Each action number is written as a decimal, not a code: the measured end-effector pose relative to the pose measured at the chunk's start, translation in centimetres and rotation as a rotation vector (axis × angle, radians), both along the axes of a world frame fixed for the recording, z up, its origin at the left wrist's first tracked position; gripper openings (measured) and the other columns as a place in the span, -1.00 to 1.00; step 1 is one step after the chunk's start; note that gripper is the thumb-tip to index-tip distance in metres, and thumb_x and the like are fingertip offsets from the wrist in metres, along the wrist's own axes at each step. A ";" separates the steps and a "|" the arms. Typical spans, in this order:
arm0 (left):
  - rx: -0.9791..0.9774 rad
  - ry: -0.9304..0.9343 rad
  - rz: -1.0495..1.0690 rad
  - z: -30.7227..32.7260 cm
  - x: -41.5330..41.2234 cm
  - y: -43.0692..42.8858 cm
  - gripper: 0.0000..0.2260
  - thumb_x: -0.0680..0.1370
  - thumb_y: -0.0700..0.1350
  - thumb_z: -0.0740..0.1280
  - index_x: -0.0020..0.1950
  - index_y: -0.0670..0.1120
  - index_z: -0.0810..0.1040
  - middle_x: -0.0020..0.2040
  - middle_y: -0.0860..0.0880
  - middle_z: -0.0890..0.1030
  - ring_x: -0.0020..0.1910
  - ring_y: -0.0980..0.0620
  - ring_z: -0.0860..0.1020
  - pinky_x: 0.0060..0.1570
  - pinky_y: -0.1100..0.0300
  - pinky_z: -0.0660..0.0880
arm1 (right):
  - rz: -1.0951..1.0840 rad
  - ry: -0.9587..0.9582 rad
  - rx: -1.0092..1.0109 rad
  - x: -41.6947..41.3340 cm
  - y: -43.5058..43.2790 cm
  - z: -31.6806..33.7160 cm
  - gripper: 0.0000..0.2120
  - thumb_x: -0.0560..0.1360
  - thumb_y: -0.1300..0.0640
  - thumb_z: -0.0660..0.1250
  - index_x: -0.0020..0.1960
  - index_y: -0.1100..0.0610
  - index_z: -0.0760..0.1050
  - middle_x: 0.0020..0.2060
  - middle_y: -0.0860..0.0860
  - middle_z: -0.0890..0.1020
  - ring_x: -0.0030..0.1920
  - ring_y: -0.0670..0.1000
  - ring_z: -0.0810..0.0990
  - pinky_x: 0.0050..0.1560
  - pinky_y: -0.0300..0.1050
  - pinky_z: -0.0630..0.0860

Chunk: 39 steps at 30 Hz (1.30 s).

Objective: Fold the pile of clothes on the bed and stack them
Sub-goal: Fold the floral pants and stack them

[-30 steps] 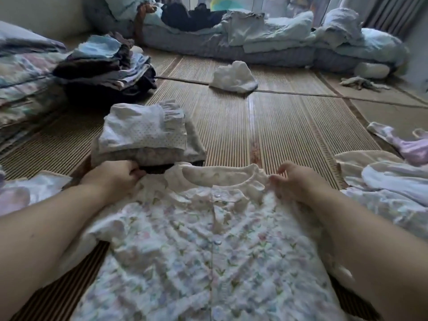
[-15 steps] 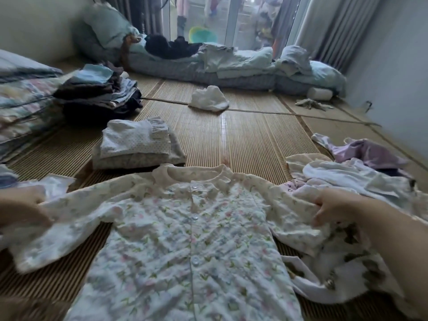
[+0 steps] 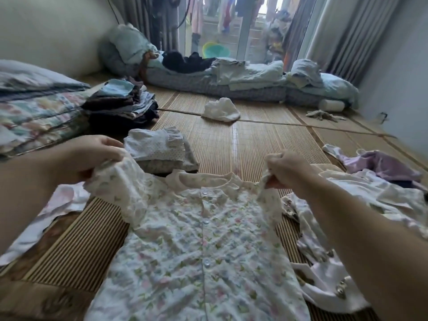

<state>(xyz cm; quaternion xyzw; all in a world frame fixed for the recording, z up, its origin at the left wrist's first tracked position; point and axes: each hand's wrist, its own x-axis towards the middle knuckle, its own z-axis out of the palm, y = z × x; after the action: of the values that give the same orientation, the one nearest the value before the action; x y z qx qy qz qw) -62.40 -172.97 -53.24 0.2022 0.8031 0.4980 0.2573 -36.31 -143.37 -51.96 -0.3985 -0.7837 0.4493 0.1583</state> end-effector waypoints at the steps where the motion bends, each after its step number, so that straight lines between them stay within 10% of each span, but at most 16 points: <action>1: -0.020 -0.010 -0.017 0.5 1.5 1.6 -0.80 0.51 -0.23 0.36 0.09 -0.01 0.54 0.01 -0.18 0.61 -0.11 -0.12 0.60 -0.16 0.04 0.55 | 0.058 -0.080 0.014 -1.5 -1.2 -0.4 -0.76 0.56 0.23 0.20 -0.27 0.21 0.47 -0.38 0.12 0.60 -0.47 0.00 0.62 -0.46 -0.17 0.58; 4: -0.013 -0.072 -0.088 0.1 5.1 6.7 -0.79 0.50 -0.17 0.40 0.07 0.05 0.51 -0.05 -0.12 0.57 -0.28 0.02 0.59 -0.49 0.25 0.50 | 0.193 -0.185 -0.013 -5.1 -4.2 -2.8 -0.78 0.57 0.20 0.19 -0.23 0.18 0.47 -0.32 0.09 0.61 -0.37 0.03 0.61 -0.39 -0.16 0.56; 8: -0.105 -0.178 -0.230 -4.4 8.1 12.3 -0.76 0.54 0.11 0.33 0.13 0.04 0.47 0.01 -0.08 0.57 -0.28 0.02 0.60 -0.33 0.20 0.50 | 0.204 -0.159 -0.313 -6.6 -5.7 -7.7 -0.69 0.62 0.04 0.12 0.12 0.23 0.50 -0.16 0.14 0.63 -0.28 0.05 0.61 -0.33 -0.20 0.46; 12: -0.251 -0.172 -0.234 -9.7 8.3 13.7 -0.65 0.56 0.15 0.26 0.26 0.00 0.50 -0.01 -0.05 0.54 -0.20 0.00 0.52 -0.26 0.17 0.46 | 0.126 -0.014 -0.549 -5.8 -4.2 -10.0 -0.82 0.60 0.21 0.12 -0.01 0.17 0.50 -0.23 0.07 0.58 -0.35 -0.01 0.57 -0.43 -0.24 0.47; 17: -0.394 0.433 0.119 -11.3 4.5 10.6 -0.42 0.29 0.29 0.38 0.20 -0.01 0.50 0.12 -0.11 0.52 0.12 -0.15 0.49 0.05 0.03 0.46 | 0.018 -0.125 0.200 -4.3 3.0 -10.8 -0.62 0.49 0.17 0.36 0.29 0.14 0.47 0.16 0.09 0.60 0.11 0.07 0.58 0.13 0.01 0.52; 20: -0.667 0.402 0.276 -11.8 2.6 8.6 -0.11 0.25 0.38 0.42 0.39 -0.13 0.31 0.29 -0.26 0.39 0.26 -0.27 0.36 0.21 -0.04 0.34 | 0.096 -0.354 0.218 -4.9 5.6 -10.8 -0.22 0.36 0.05 0.51 0.48 0.11 0.24 0.39 0.12 0.41 0.32 0.14 0.43 0.24 0.03 0.42; 23: -0.423 0.048 0.311 -11.9 1.4 8.4 -0.40 0.29 0.17 0.53 0.08 -0.26 0.54 0.02 -0.23 0.61 -0.09 -0.16 0.59 -0.14 0.06 0.53 | 0.150 -0.543 0.053 -6.6 6.4 -10.7 -0.15 0.27 0.07 0.58 0.44 0.19 0.28 0.34 0.16 0.45 0.17 0.14 0.54 0.07 -0.03 0.51; 28: -0.141 -0.062 0.246 -11.5 0.2 8.8 -0.92 0.38 -0.19 0.50 -0.16 -0.14 0.67 -0.16 -0.18 0.68 -0.18 -0.19 0.66 -0.14 -0.02 0.62 | 0.147 -0.463 -0.109 -8.0 7.6 -9.7 -0.76 0.34 0.25 0.51 -0.03 0.29 0.59 -0.14 0.17 0.69 -0.29 0.04 0.68 -0.28 -0.14 0.64; 39: 0.400 0.138 -0.012 -4.1 2.3 5.5 -0.83 0.33 -0.09 0.46 -0.09 0.00 0.68 -0.12 -0.06 0.69 -0.09 -0.06 0.64 -0.10 0.05 0.56 | 0.105 0.269 0.114 -1.6 5.4 -2.9 -0.85 0.40 0.23 0.43 -0.31 0.06 0.55 -0.36 0.00 0.57 -0.28 0.01 0.55 -0.20 -0.06 0.52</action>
<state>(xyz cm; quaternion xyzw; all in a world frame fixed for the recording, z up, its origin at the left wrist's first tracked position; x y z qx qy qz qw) -60.09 -167.46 -57.34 0.2876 0.7028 0.6308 0.1597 -37.86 -137.97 -54.89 -0.2836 -0.7995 0.4609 0.2607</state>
